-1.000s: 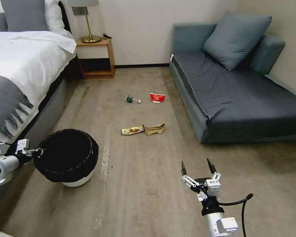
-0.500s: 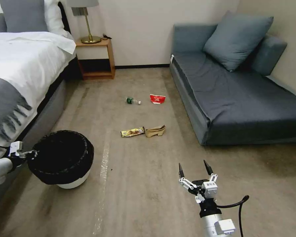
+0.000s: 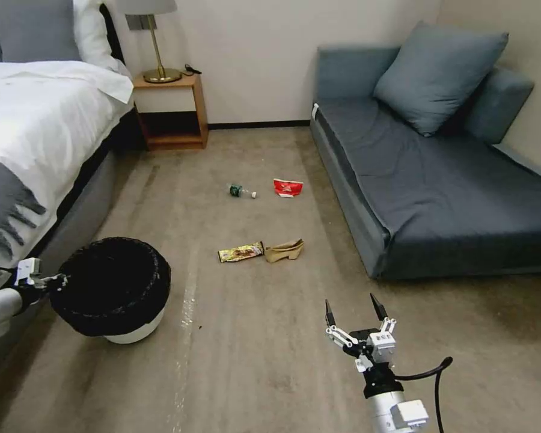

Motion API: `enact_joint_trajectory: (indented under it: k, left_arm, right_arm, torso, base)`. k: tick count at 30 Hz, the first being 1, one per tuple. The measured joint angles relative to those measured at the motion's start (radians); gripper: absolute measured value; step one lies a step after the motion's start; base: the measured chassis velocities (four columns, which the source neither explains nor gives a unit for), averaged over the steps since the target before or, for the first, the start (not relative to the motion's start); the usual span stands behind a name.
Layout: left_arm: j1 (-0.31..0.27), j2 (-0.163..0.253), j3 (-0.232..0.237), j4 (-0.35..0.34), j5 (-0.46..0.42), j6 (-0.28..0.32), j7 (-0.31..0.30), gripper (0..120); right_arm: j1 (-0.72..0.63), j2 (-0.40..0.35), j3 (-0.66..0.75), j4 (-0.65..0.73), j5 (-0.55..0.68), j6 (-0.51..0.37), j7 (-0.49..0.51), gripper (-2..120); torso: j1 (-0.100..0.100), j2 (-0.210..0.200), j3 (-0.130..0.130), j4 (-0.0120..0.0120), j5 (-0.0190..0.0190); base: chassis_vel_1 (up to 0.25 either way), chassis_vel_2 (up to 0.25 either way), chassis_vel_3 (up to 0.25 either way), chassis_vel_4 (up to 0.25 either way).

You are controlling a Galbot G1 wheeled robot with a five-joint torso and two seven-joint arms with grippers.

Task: Pick up the trash bin, then pick up the garbage on the floor and place it into the trash bin.

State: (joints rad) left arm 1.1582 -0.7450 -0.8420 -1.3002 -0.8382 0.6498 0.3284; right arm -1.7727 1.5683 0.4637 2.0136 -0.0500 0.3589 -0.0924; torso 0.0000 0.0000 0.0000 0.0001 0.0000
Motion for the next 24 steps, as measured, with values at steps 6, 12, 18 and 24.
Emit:
enact_joint_trajectory:
  k: [6,12,18,24]
  left_arm:
    - [-0.003,0.000,0.001,0.005,0.000,-0.001,0.000,5]
    - [-0.009,0.001,0.004,0.007,0.001,-0.002,0.000,5]
    - [-0.013,-0.001,0.006,0.010,0.003,-0.002,0.000,5]
    - [-0.013,-0.001,0.006,0.012,0.003,-0.002,0.000,5]
  right_arm:
    - [0.002,0.001,0.001,-0.007,0.001,0.006,-0.013,100]
    - [0.003,0.002,0.001,-0.016,0.001,0.011,-0.029,100]
    - [0.008,-0.001,0.004,-0.026,0.004,0.015,-0.053,100]
    - [0.016,-0.004,0.005,-0.037,0.005,0.016,-0.073,100]
  torso:
    - [0.000,0.000,0.000,0.0000,0.0000]
    - [0.000,0.000,0.000,-0.0003,0.0000]
    - [0.000,0.000,0.000,-0.0001,0.0000]
    - [0.000,0.000,0.000,-0.0001,0.0000]
  base:
    - [-0.108,0.111,0.111,-0.110]
    - [-0.146,0.159,0.151,-0.160]
    - [-0.182,0.199,0.194,-0.185]
    - [-0.220,0.214,0.221,-0.224]
